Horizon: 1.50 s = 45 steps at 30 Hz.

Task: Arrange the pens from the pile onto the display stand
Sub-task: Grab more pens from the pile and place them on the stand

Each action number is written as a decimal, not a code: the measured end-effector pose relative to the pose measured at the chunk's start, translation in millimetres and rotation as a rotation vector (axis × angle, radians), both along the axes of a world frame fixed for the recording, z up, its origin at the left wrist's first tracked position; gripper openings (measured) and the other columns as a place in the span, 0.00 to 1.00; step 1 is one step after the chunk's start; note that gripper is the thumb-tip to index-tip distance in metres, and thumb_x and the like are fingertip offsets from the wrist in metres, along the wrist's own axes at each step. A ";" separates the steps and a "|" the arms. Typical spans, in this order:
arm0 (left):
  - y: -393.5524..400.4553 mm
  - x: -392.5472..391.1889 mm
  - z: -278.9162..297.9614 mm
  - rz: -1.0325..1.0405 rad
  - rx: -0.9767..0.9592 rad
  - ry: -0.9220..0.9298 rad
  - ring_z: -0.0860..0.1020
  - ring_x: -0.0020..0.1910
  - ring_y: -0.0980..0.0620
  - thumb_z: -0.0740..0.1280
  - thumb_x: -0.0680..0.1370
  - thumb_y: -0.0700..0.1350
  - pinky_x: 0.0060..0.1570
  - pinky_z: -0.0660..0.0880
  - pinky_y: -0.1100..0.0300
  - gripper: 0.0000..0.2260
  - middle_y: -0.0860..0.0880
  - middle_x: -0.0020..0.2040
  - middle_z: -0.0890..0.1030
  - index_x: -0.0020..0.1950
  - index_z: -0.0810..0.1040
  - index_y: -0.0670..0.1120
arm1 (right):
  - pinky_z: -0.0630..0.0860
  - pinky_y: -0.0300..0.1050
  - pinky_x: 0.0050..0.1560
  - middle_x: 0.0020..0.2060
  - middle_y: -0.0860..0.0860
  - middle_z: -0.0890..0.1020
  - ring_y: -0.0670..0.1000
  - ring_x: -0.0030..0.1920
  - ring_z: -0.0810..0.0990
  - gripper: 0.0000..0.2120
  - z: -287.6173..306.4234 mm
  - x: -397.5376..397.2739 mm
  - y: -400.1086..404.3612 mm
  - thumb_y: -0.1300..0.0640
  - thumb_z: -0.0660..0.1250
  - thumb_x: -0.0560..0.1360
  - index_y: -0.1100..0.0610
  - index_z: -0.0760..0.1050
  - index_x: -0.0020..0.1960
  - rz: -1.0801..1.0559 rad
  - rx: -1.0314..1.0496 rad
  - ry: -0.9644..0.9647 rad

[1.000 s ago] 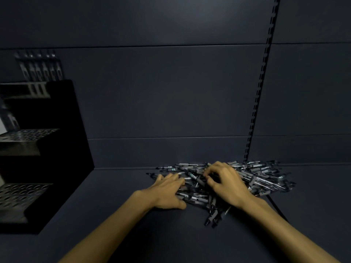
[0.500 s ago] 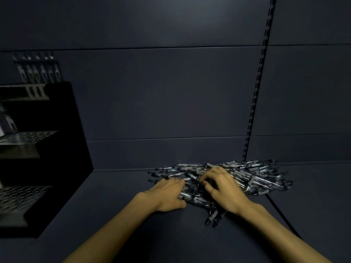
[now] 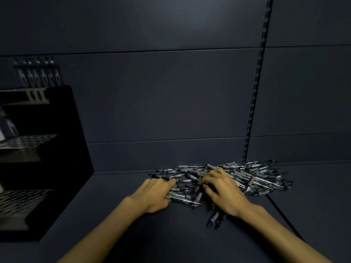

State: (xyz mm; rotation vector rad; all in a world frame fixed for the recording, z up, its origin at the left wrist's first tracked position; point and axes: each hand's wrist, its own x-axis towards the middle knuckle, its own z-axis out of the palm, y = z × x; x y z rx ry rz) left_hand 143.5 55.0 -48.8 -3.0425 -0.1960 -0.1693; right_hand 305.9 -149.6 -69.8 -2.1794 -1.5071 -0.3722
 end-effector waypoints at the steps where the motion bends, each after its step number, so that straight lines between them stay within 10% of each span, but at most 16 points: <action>1: 3.8 -4.4 -1.1 0.015 0.006 -0.003 0.79 0.48 0.43 0.62 0.77 0.48 0.45 0.70 0.51 0.17 0.47 0.48 0.80 0.65 0.67 0.50 | 0.70 0.45 0.63 0.57 0.41 0.78 0.46 0.62 0.68 0.11 -0.1 0.2 0.0 0.50 0.62 0.81 0.46 0.79 0.61 0.001 -0.002 -0.005; 19: 20.1 -32.2 21.5 0.196 -0.262 -0.544 0.74 0.32 0.53 0.68 0.75 0.48 0.34 0.68 0.56 0.10 0.55 0.34 0.76 0.44 0.65 0.52 | 0.67 0.40 0.65 0.62 0.42 0.77 0.46 0.65 0.70 0.12 5.8 4.7 3.2 0.52 0.63 0.80 0.47 0.81 0.60 -0.035 -0.070 -0.071; 28: -41.3 7.7 31.5 0.124 -1.318 -0.908 0.70 0.25 0.61 0.71 0.79 0.43 0.30 0.65 0.63 0.15 0.60 0.26 0.72 0.34 0.77 0.56 | 0.78 0.46 0.60 0.60 0.43 0.81 0.42 0.58 0.81 0.15 90.0 -40.9 25.0 0.52 0.58 0.84 0.45 0.69 0.71 0.218 0.493 0.592; 36: -59.6 30.0 30.4 0.123 -1.375 -0.922 0.84 0.49 0.55 0.67 0.81 0.45 0.49 0.80 0.55 0.05 0.53 0.47 0.86 0.54 0.82 0.51 | 0.73 0.34 0.57 0.63 0.42 0.77 0.38 0.61 0.76 0.19 127.5 -67.8 51.4 0.45 0.57 0.83 0.43 0.61 0.74 0.292 0.360 0.368; 45: -61.7 33.3 16.0 0.131 -1.281 -0.815 0.78 0.35 0.59 0.66 0.80 0.38 0.36 0.74 0.65 0.08 0.51 0.35 0.81 0.42 0.79 0.46 | 0.74 0.46 0.55 0.51 0.47 0.81 0.45 0.53 0.79 0.11 103.4 -50.9 65.3 0.52 0.56 0.85 0.54 0.74 0.59 0.242 0.218 0.227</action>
